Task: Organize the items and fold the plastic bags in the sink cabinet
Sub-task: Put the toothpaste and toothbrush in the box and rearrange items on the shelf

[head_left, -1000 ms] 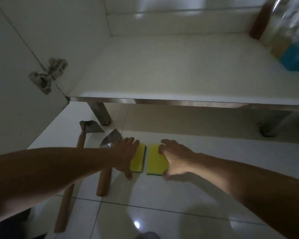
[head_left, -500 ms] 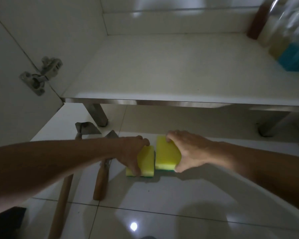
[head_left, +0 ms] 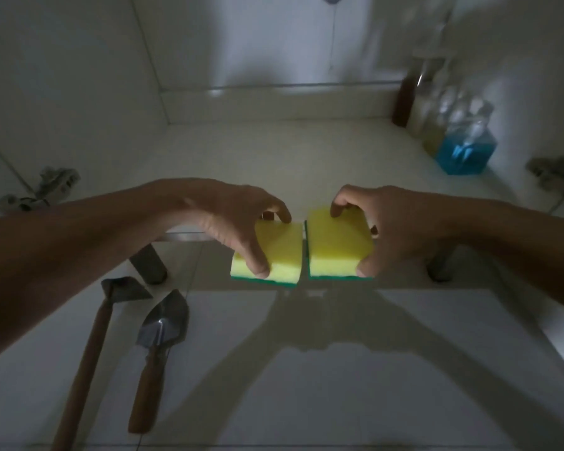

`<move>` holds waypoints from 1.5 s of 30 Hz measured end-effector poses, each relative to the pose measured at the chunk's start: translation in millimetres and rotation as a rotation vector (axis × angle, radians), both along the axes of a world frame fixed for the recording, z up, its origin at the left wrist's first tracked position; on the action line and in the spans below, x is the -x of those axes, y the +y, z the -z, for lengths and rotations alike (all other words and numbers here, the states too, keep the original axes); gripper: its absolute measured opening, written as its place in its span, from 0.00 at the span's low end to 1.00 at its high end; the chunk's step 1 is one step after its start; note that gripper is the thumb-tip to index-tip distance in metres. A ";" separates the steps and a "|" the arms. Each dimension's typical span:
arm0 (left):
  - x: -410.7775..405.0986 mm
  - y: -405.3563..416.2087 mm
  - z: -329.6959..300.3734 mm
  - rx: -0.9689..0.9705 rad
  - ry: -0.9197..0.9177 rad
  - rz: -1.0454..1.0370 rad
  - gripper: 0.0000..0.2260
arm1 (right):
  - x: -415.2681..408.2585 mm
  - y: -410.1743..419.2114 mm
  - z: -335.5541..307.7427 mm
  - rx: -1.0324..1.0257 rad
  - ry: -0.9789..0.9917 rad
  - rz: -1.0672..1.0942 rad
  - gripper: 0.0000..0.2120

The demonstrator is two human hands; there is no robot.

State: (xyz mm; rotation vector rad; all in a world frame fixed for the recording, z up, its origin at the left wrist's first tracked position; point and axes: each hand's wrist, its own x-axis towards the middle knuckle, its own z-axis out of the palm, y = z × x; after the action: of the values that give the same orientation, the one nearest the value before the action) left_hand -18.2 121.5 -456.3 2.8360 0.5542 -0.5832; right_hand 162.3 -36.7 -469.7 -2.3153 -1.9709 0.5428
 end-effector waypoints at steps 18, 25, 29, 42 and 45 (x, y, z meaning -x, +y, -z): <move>-181.1 42.5 63.0 -0.030 -0.319 -0.156 0.39 | -137.6 43.1 28.1 -0.037 0.005 0.409 0.34; -209.2 62.0 96.5 -0.121 -0.852 -0.231 0.15 | -135.9 67.6 69.6 -0.464 -0.455 0.369 0.19; -238.4 73.0 107.8 -0.118 -0.926 -0.249 0.15 | -165.2 97.6 83.7 -0.538 -0.400 0.444 0.19; -329.1 135.3 114.5 -0.011 -0.712 -0.251 0.25 | -254.8 173.2 87.0 -0.376 -0.146 0.496 0.24; -339.8 148.5 115.0 -0.001 -0.703 -0.237 0.25 | -268.8 184.6 86.6 -0.377 -0.115 0.509 0.25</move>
State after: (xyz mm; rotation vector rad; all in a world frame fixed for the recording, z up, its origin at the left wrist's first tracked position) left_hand 321.6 270.0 -571.3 2.6567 0.7134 0.4437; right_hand 431.1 147.9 -556.3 -2.4848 -1.2818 -0.0011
